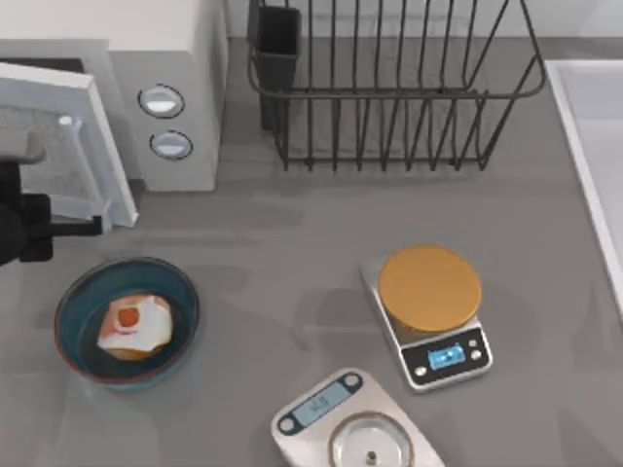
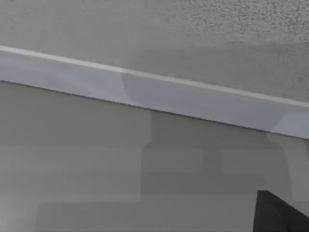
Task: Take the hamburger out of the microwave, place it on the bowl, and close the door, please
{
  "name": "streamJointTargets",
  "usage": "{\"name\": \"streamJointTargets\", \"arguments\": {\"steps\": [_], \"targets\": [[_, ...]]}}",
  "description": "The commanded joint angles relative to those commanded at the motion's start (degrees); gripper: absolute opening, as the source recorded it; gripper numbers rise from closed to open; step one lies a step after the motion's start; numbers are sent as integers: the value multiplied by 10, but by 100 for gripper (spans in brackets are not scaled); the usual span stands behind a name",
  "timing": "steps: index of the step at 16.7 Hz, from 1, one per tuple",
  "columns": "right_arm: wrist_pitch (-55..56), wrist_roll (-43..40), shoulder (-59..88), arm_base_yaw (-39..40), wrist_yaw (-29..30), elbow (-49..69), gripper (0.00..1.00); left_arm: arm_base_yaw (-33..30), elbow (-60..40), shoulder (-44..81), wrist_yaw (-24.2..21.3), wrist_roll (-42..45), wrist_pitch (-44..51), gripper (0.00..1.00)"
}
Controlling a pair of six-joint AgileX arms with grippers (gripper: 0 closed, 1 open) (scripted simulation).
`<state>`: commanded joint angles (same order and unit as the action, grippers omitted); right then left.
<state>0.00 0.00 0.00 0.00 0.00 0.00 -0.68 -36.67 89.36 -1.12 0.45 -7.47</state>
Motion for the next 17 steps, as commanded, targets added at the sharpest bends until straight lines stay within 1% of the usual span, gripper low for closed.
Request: {"name": "streamJointTargets", "arguments": {"steps": [6,9,13,15,17], "targets": [[0,0,0,0,0,0,100,2,-8,7,0,0,2,0],[0,0,0,0,0,0,100,1,-67,66,0,0,6,0],[0,0,0,0,0,0,100,-2,-189,172,0,-1,15,0],[0,0,0,0,0,0,100,-2,-220,202,1,-1,18,0],[0,0,0,0,0,0,100,-3,-227,209,1,-1,19,0]]}}
